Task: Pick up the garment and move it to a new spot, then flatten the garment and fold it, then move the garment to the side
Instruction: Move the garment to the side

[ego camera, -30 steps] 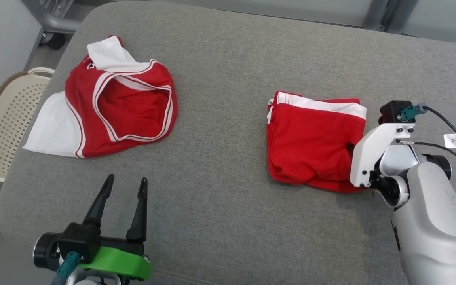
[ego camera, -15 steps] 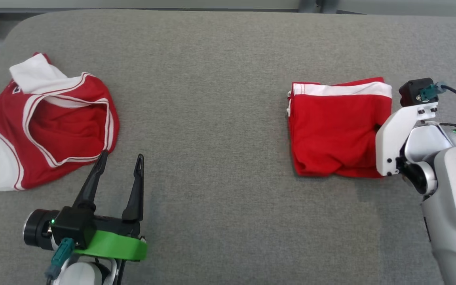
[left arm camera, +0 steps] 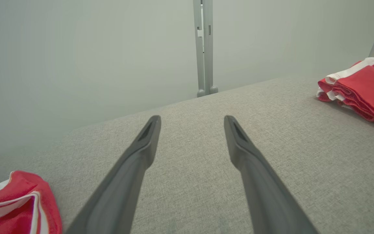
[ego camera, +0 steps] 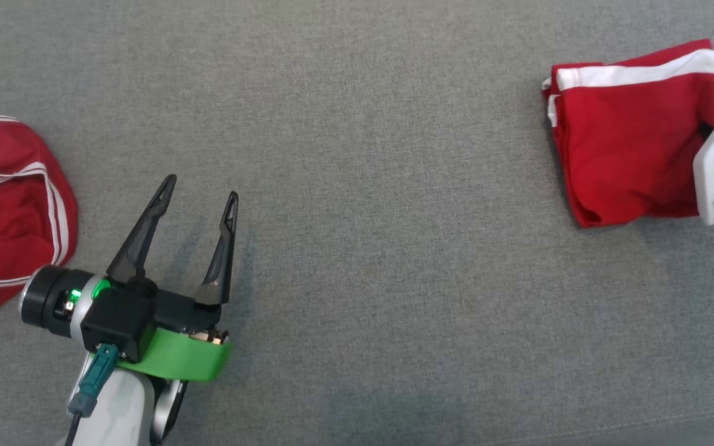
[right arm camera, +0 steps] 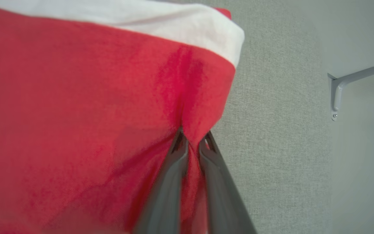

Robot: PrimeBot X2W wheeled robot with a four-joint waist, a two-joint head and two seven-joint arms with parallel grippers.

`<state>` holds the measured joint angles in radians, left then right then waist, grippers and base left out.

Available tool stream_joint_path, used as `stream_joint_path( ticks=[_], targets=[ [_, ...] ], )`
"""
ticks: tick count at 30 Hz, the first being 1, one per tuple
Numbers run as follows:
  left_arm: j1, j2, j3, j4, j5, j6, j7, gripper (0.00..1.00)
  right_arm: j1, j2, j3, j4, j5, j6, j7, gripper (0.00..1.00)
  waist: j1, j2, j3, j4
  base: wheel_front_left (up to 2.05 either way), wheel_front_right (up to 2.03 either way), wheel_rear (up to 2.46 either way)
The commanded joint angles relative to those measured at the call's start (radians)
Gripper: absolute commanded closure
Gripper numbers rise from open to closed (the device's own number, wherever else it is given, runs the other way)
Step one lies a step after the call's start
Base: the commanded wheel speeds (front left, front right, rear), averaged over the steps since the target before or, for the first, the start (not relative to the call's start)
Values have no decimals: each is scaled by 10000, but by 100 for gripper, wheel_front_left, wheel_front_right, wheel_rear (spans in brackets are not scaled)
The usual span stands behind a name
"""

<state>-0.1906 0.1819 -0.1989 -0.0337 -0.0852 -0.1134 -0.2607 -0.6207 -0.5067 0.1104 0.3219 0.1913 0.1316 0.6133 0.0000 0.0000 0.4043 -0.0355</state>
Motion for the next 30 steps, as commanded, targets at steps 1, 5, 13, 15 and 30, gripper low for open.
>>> stream_joint_path(
  ticks=[1,5,13,15,30],
  targets=[
    [-314,166,-52,-203,147,7,29,0,-243,-317,5,93,33,-17,-242,100,0,0,899,-365,0,0,0],
    [-514,324,-124,-691,299,6,209,0,-523,-989,-103,560,131,-17,-667,100,0,0,1394,-272,0,0,0],
    [-578,601,-258,-1645,458,-5,647,0,-873,-2126,-156,1241,-115,-17,-1318,100,0,0,2118,-270,0,0,0],
    [-579,672,-297,-1838,500,-11,734,0,-901,-2384,-136,1298,-172,-19,-1383,100,0,0,2256,-293,0,0,0],
    [-657,809,-456,-2240,385,29,900,0,-973,-3576,17,1891,-591,-19,-2405,80,0,0,2428,-121,0,0,0]
  ],
)
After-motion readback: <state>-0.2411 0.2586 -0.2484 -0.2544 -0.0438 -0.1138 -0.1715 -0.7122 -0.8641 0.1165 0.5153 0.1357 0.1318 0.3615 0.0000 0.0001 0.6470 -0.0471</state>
